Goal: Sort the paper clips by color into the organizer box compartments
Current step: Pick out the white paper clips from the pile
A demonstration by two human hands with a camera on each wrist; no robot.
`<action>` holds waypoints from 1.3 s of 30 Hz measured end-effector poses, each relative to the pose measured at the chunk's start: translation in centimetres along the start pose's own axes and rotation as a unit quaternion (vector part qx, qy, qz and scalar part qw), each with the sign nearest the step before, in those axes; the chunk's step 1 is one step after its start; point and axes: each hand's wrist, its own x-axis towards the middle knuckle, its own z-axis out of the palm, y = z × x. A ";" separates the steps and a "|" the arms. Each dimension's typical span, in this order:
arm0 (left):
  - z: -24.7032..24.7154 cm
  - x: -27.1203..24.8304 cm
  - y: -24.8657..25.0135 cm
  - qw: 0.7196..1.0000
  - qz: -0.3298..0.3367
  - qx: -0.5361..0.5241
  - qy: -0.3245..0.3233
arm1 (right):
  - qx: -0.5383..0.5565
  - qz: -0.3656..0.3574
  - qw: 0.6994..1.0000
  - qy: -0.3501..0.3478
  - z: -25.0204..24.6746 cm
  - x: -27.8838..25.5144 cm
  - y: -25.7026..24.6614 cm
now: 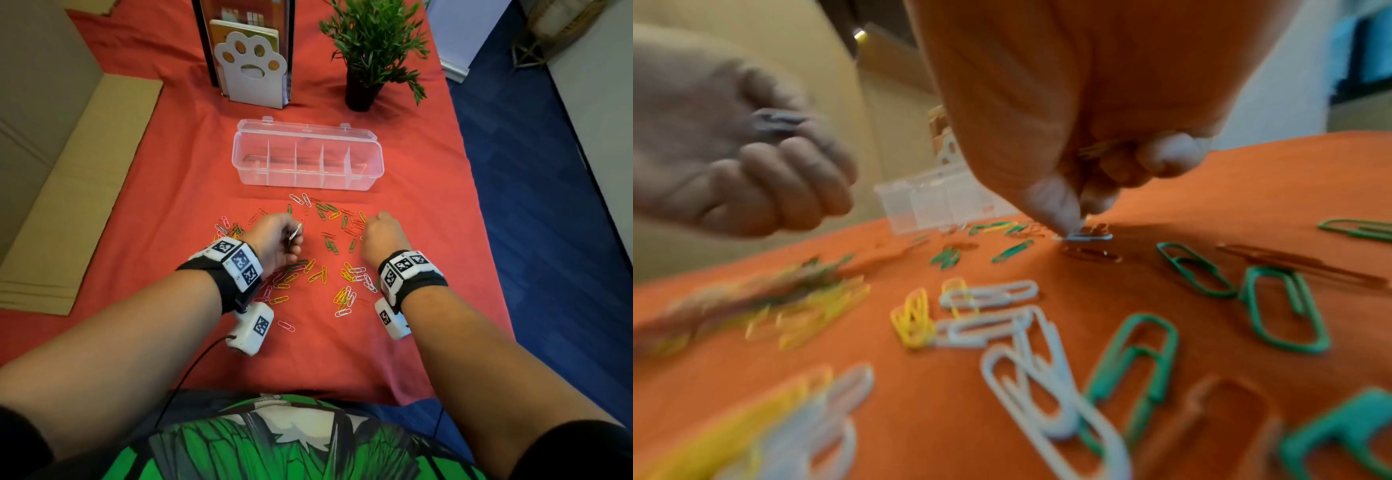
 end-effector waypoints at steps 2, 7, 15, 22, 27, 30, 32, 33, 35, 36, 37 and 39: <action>-0.6 -0.7 0.0 0.998 -0.018 -0.062 -0.027 | 0.006 0.002 1.000 -0.014 0.1 0.2 0.3; -0.1 -1.1 -0.6 0.999 -0.028 -0.022 -0.035 | -0.025 -0.001 1.000 -0.002 0.3 -1.1 -0.1; 2.6 -0.9 -4.1 0.831 0.190 0.519 -0.068 | 0.003 0.003 1.000 -0.017 0.9 -1.6 -1.0; 3.2 -0.8 -5.9 0.648 0.255 0.702 -0.146 | 0.041 0.010 0.998 -0.040 1.7 -2.0 -0.5; 1.3 -0.5 -4.9 0.656 0.277 0.697 -0.078 | 0.160 0.055 0.985 -0.029 1.4 -2.2 1.0; 0.1 -0.1 -4.2 0.680 0.272 0.680 -0.009 | 0.360 0.125 0.924 -0.040 0.9 -2.3 2.2; 0.1 0.0 -4.0 0.685 0.274 0.675 0.014 | 0.468 0.161 0.868 -0.039 0.9 -2.7 2.7; 0.4 -0.1 -4.0 0.685 0.276 0.674 0.014 | 0.516 0.169 0.839 -0.037 0.9 -3.0 2.8; 1.4 -0.2 -4.3 0.687 0.281 0.670 -0.002 | 0.594 0.176 0.784 -0.031 0.8 -3.8 2.8; 1.9 -0.2 -4.4 0.689 0.282 0.667 -0.009 | 0.626 0.183 0.757 -0.029 0.7 -4.0 2.8; 2.3 -0.2 -4.6 0.692 0.280 0.665 -0.010 | 0.658 0.195 0.726 -0.031 0.7 -4.3 2.9; 2.6 0.0 -4.9 0.706 0.275 0.652 0.009 | 0.723 0.223 0.651 -0.057 0.8 -4.8 3.4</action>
